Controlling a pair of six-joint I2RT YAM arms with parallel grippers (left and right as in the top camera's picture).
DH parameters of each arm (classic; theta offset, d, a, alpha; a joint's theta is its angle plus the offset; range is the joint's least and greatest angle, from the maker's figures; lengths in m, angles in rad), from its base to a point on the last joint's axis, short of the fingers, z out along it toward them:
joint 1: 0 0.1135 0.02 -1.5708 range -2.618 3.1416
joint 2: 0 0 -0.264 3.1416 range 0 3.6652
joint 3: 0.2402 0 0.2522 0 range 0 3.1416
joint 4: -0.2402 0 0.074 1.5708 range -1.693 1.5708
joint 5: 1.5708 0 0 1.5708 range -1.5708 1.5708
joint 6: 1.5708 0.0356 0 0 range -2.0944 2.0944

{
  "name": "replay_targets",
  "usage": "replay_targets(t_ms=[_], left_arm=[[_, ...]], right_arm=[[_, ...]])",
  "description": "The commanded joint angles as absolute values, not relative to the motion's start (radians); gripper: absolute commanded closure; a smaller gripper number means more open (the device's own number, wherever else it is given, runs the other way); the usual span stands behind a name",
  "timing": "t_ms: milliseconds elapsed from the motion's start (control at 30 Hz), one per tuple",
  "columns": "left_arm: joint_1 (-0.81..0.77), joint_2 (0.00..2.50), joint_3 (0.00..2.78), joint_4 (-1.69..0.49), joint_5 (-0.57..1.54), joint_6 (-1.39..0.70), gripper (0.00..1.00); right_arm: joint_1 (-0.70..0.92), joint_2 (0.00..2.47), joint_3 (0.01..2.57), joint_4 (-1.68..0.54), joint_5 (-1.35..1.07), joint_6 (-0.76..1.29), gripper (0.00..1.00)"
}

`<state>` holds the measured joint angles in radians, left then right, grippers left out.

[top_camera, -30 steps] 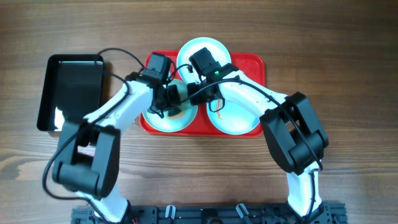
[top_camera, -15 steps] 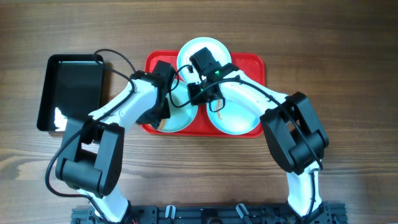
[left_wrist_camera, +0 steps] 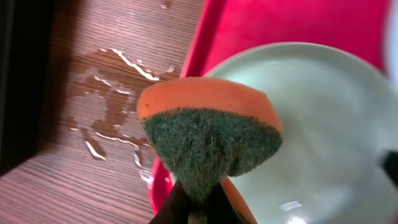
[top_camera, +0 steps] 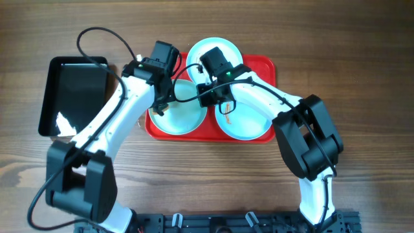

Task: Clean dirty plates on tray and stack at the side
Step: 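Keep scrubbing the lower-left plate's sauce smear with the left gripper, then lift the top plate off the red tray with the right gripper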

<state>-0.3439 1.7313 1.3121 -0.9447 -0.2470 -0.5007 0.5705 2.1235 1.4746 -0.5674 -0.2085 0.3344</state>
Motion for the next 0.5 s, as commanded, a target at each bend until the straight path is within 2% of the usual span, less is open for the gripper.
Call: replay_targets(t_ms=[0, 233, 467], left_arm=[[-0.338, 1.682, 1.328, -0.943, -0.116, -0.518, 0.96], [-0.333, 1.591, 1.328, -0.97, -0.101, -0.517, 0.96], [-0.322, 1.512, 1.328, -1.012, -0.101, -0.517, 0.96]], right_arm=[[0.567, 2.059, 1.52, -0.568, -0.203, 0.333, 0.96], [0.567, 1.914, 1.522, -0.606, -0.192, 0.317, 0.96], [0.567, 1.795, 1.522, -0.738, 0.119, 0.317, 0.96]])
